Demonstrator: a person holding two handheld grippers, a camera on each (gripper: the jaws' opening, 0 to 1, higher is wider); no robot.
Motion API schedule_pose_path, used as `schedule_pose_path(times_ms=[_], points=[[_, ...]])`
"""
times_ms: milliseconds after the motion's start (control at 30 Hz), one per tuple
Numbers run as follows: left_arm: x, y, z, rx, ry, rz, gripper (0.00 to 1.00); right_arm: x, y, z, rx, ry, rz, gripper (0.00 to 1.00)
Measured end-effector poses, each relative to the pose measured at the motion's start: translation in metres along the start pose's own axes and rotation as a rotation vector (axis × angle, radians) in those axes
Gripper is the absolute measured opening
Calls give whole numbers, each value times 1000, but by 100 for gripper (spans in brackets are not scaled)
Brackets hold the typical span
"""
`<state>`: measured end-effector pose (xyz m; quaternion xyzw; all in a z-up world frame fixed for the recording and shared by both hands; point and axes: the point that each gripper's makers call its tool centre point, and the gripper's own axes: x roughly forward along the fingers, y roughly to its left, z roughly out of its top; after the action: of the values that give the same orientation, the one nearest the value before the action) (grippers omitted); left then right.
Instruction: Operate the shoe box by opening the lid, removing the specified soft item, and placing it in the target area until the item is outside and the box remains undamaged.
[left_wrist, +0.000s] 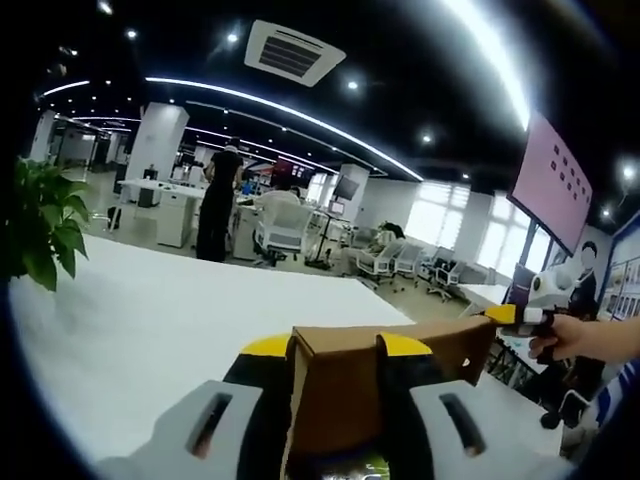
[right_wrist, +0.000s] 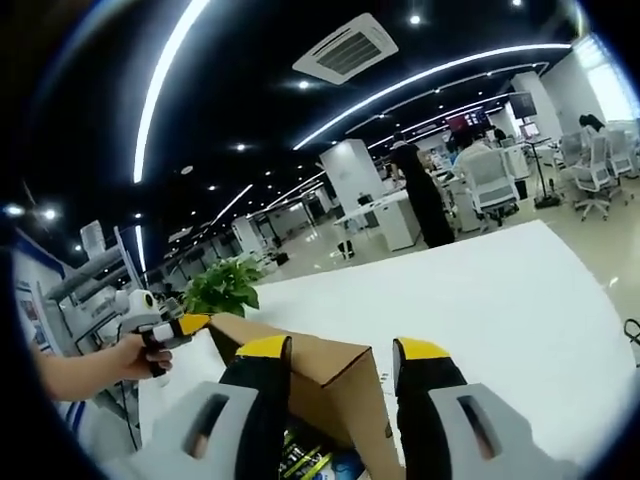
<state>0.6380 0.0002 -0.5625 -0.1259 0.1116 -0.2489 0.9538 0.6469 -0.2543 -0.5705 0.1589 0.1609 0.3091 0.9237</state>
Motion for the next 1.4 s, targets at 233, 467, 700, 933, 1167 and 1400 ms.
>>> schedule_pose_path(times_ms=[233,467,700,933,1167,1400], points=[[3,0,-3,9,0,10,36,0,0,1,-63,21,-10,38],[1,-1,-20,26,48,7,41,-6,-5,-4,-88,41,-35,39],[-7,-1,-29,28,61,2,42,-9,-4,-28,-129,112,-51,37],[-13,-2,-42,32,89,-8,42,-11,1,-37,-128,131,-46,38],[-19,-7,-60,35,133,-19,43,-27,3,-45,-114,129,-61,39],[-22,-15,-67,54,155,-35,44,-43,-1,-56,-72,126,-83,39]])
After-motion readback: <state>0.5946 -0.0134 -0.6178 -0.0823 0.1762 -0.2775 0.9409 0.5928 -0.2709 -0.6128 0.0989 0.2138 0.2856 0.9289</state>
